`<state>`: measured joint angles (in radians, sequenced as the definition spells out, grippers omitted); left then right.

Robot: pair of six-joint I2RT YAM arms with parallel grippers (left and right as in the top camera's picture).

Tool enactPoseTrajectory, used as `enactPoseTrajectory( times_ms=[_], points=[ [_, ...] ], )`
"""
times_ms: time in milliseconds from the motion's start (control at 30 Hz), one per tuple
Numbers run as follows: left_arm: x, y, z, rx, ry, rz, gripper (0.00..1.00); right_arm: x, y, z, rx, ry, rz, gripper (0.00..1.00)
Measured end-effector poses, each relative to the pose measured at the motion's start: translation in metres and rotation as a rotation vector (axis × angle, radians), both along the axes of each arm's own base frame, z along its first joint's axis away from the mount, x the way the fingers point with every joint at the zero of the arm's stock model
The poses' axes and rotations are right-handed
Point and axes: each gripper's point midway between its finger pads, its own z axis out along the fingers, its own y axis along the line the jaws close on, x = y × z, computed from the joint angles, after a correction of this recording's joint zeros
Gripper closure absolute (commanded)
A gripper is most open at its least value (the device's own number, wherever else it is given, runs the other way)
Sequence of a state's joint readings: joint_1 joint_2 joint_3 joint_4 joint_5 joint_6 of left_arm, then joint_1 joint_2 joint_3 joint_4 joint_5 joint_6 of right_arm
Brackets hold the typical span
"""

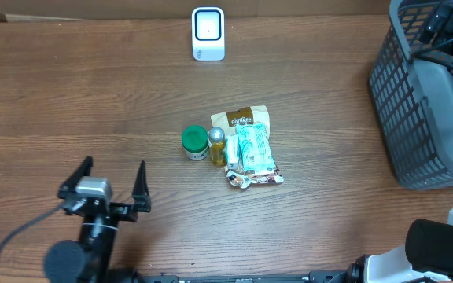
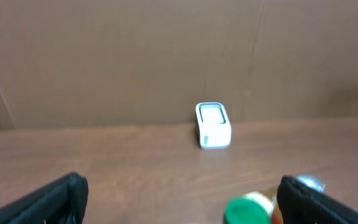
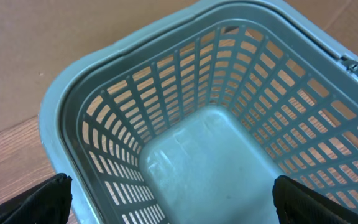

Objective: Scan the item barcode
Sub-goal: 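Move the left gripper toward the green-lidded jar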

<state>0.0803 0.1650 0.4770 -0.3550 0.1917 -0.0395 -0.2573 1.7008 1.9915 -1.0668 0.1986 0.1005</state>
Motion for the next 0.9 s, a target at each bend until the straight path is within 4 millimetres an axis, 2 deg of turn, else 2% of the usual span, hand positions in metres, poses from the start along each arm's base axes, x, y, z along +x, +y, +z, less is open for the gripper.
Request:
enactPoseTrajectory(
  times_ms=[133, 267, 367, 500, 533, 633, 700, 767, 900],
  points=[
    [0.002, -0.001, 0.034, -0.02, 0.157, -0.006, 0.0, 0.0, 0.0, 0.0, 0.0, 0.001, -0.001, 0.0],
    [0.019, -0.001, 0.033, -0.041, 0.391, -0.015, 0.01, 0.0, 0.0, 0.0, 0.001, 0.0, 0.0, 0.0],
    [0.038, -0.006, 0.017, -0.074, 0.584, -0.047, 0.0, 0.0, 0.0, 0.0, 0.0, 0.001, -0.001, 0.0],
    [0.066, -0.017, -0.015, -0.128, 0.771, -0.12, 0.0, 0.0, 0.0, 0.0, 0.001, 0.0, 0.0, 0.0],
    [0.07, -0.02, -0.026, -0.146, 0.814, -0.14, 0.06, 0.0, 0.0, 0.0, 0.0, 0.0, -0.001, 0.0],
    [0.078, -0.035, -0.053, -0.217, 0.937, -0.222, 0.44, 0.0, 0.0, 0.0, 0.001, 0.0, 0.0, 0.0],
    [0.082, -0.043, -0.065, -0.26, 0.99, -0.265, 0.54, 0.0, 0.0, 0.0, 0.0, 0.0, 0.0, 0.0],
    [0.086, -0.048, -0.075, -0.288, 1.033, -0.295, 0.56, 0.0, 0.0, 0.0, 0.0, 0.001, 0.0, 0.0],
    [0.09, -0.051, -0.09, -0.322, 1.089, -0.304, 0.46, 0.0, 0.0, 0.0, 0.0, 0.001, -0.001, 0.0]
  ],
)
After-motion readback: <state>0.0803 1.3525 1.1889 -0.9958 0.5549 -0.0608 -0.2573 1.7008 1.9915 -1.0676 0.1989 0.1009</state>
